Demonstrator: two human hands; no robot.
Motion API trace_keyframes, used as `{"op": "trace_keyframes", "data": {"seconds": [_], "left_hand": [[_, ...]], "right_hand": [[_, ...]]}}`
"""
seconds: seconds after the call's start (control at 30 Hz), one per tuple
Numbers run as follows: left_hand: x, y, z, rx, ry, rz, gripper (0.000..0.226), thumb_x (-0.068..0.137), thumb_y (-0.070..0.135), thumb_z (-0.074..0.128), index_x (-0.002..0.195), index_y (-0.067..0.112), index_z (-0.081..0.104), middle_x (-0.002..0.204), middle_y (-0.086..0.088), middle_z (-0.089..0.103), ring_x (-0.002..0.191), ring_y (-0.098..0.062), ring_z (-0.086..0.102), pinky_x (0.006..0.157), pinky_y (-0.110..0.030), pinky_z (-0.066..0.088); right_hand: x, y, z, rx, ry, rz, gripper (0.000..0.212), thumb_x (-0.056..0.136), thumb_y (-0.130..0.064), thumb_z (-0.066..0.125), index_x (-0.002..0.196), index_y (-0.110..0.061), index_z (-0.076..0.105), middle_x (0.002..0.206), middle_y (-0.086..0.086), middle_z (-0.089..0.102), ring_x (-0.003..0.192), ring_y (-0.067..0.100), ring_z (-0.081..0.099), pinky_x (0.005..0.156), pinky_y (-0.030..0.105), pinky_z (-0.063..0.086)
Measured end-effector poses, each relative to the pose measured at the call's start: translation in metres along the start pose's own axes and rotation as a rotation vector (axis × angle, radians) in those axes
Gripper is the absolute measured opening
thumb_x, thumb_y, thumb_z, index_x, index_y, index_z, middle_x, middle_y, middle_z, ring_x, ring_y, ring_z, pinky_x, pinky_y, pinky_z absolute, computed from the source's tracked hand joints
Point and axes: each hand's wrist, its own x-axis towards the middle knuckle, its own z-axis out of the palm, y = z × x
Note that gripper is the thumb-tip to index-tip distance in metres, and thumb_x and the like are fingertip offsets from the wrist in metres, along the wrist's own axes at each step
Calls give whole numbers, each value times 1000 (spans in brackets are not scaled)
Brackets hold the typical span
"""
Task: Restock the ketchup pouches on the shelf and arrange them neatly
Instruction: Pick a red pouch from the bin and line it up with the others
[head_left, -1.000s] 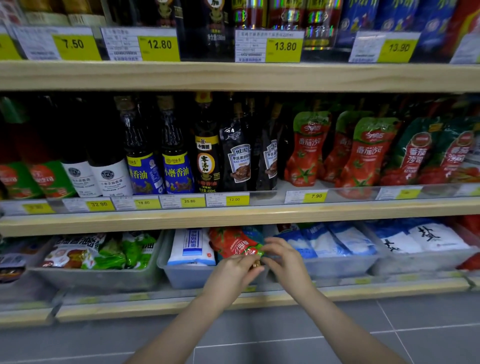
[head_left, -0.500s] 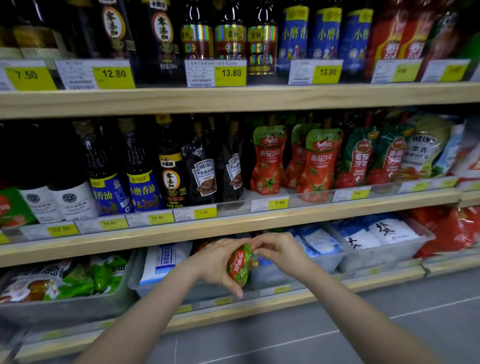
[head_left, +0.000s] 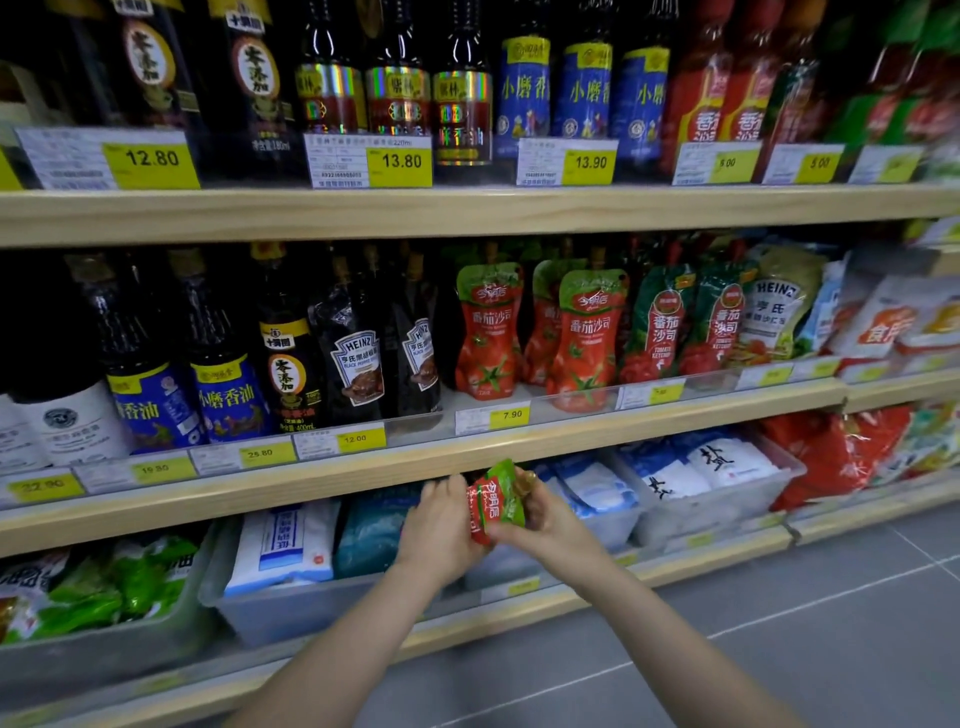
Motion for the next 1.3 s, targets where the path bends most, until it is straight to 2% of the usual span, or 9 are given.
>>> {"op": "trace_keyframes", "data": {"seconds": [0.1,0.2,0.33,0.4,0.53,0.73,0.93,1.1,1.3], "left_hand": [[0,17,-1,-8,7,-26,77,53,62,71,105,15,41,105,-1,54,104,-22,48,73,-37,45],[4,17,-13,-324,-166,11,97,39,65,74,119,21,42,113,5,59,106,-15,55,86,-36,49],[7,7,-21,-655,-496,102,53,57,40,86,101,40,56,101,18,67,96,0,63,89,-29,52],[6,13,-20,-680,-502,111,38,57,41,85,88,44,62,89,24,69,88,6,64,83,-23,52],[8,28,-16,-718,-372,65,49,49,52,82,93,38,63,91,19,70,85,6,64,79,-20,52],[4,28,-16,-703,-473,94,45,53,43,86,90,43,60,91,23,67,86,8,63,75,-14,51],[3,37,-14,-734,-212,33,30,53,44,83,79,43,67,75,23,70,76,7,65,68,-17,52],[15,55,-39,-660,-55,95,40,48,55,79,84,46,63,76,24,69,72,10,62,60,-11,49],[46,24,-96,-562,275,151,70,59,69,69,115,28,59,111,12,61,103,-3,56,90,-23,45]], "right_hand": [[8,-5,-1,-89,331,-86,12,89,-7,57,96,-14,63,88,2,68,82,11,62,76,26,50],[9,-20,-19,-54,274,-132,17,90,-10,57,86,-23,68,78,-4,71,72,3,64,64,15,50],[8,-44,-40,-36,164,-134,17,88,-12,59,86,-25,70,73,-7,74,69,6,69,59,17,53],[12,-50,-44,-21,156,-133,13,86,-13,61,85,-24,69,74,-7,75,69,7,70,59,17,53],[14,-49,-50,175,263,-83,5,80,-13,69,80,-18,69,73,-1,75,68,11,70,57,20,54],[11,-47,-52,189,314,-65,2,81,-14,67,80,-13,68,72,0,74,67,12,69,57,20,54],[-7,-25,-43,35,136,26,33,76,-3,72,107,-13,63,98,4,72,88,12,69,73,22,56],[-4,-39,-43,-20,270,-83,36,70,7,73,99,-11,61,95,9,70,82,11,68,77,29,56],[36,-107,-64,-83,307,-330,36,72,-4,75,96,-26,60,93,-11,71,88,0,67,73,15,54]]}}
